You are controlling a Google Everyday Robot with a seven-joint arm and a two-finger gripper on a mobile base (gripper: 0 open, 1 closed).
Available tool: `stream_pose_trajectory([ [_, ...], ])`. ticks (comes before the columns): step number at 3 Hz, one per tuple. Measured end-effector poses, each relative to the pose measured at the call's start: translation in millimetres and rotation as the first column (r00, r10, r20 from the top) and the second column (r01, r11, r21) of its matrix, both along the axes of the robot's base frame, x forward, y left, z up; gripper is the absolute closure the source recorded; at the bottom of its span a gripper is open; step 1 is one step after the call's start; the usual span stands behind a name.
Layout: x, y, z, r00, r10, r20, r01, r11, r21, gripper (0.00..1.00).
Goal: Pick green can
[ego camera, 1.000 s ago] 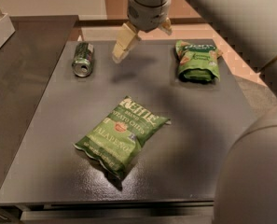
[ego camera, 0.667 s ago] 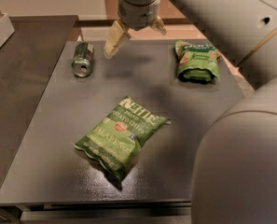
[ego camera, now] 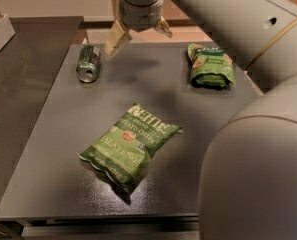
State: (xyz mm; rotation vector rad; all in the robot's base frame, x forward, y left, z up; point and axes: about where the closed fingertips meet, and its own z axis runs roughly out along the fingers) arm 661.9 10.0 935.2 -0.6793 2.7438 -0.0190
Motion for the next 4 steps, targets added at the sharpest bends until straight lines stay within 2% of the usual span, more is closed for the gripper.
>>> stream_pose_trajectory([
  [1,5.7,7.2,0.0,0.9994,-0.033,0.008,0.033,0.999,0.015,0.00],
  [2,12.7,22.9,-3.0,0.9943,-0.106,0.008,0.106,0.994,0.040,0.00],
  [4,26.8,74.8,-15.5,0.9804,-0.195,-0.027,0.196,0.979,0.049,0.00],
])
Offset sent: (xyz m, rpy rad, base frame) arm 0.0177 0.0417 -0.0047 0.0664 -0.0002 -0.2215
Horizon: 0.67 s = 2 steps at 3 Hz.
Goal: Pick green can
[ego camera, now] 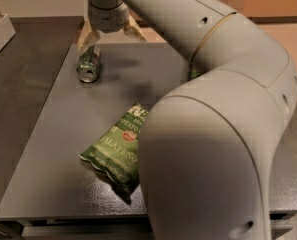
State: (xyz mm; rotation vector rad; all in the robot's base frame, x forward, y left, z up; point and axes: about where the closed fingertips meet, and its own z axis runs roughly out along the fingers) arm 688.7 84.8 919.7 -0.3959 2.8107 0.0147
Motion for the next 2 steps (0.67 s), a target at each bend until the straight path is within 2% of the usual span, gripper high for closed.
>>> stream_pose_trajectory([
  [2,13.8,43.7,-12.0,0.9979,-0.054,-0.035,0.054,0.998,0.023,0.00],
])
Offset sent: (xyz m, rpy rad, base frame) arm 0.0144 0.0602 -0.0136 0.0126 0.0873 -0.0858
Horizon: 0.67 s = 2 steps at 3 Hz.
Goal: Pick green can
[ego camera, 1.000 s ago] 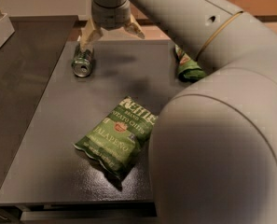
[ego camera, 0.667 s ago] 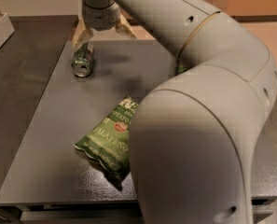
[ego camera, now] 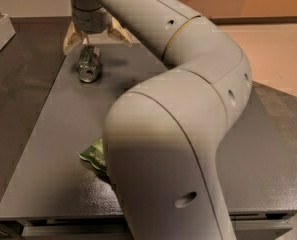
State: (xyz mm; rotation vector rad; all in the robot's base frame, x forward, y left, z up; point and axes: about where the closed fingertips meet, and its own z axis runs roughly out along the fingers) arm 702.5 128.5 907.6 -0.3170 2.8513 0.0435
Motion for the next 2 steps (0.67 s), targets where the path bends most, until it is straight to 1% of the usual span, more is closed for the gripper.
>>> stream_pose_trajectory([
  [1,4.7,13.5,-11.5,0.9997,-0.017,-0.018,0.017,1.000,0.011,0.00],
  [2,7.3,19.8,-23.0,0.9990,-0.031,-0.032,0.032,0.999,0.011,0.00],
])
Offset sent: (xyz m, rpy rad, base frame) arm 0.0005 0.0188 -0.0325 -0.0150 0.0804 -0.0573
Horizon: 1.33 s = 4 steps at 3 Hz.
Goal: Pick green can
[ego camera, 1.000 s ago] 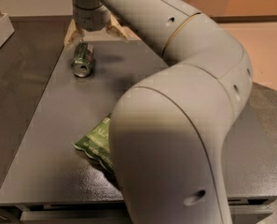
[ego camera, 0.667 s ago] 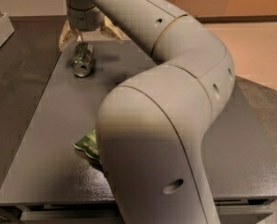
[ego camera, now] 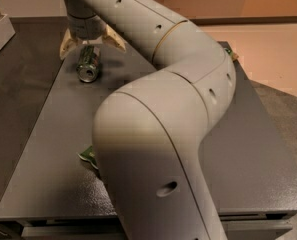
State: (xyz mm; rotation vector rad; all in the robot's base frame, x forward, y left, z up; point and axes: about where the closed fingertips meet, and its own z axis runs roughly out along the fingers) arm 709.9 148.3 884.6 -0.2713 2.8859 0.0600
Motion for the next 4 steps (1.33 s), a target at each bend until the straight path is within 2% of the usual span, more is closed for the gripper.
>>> stream_pose_trajectory([
  [3,-2.2,7.9,-29.8,0.9986,-0.033,-0.041,0.032,0.999,-0.018,0.00],
  [4,-3.7,7.5,-34.2,0.9980,-0.040,-0.048,0.039,0.999,-0.024,0.07],
])
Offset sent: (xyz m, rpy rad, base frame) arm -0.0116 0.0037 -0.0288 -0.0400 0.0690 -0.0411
